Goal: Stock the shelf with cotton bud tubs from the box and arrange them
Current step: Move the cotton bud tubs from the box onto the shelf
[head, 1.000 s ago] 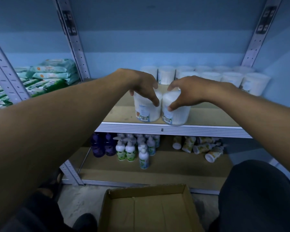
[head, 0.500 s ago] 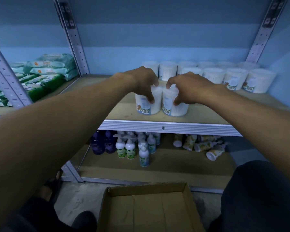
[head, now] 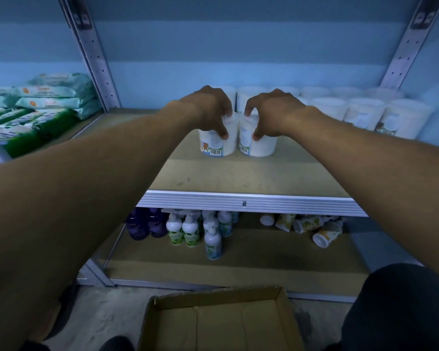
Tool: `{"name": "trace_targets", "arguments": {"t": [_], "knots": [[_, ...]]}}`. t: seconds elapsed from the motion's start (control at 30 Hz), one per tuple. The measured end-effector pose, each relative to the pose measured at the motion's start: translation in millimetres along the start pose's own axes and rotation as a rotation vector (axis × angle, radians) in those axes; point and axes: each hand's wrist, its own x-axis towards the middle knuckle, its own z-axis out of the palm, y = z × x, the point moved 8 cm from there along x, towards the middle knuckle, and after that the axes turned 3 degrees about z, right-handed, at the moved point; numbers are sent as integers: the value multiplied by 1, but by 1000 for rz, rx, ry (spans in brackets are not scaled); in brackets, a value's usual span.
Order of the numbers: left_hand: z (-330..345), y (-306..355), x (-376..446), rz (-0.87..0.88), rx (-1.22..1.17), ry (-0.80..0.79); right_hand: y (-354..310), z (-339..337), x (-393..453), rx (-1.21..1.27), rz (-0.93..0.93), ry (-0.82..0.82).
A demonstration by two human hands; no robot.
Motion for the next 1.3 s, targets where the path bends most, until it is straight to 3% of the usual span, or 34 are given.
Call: {"name": "trace_targets", "arguments": {"t": [1.3], "knots": [[15,-33,98,-19,-5,52,12,9,100,-56,-23,107]]}}
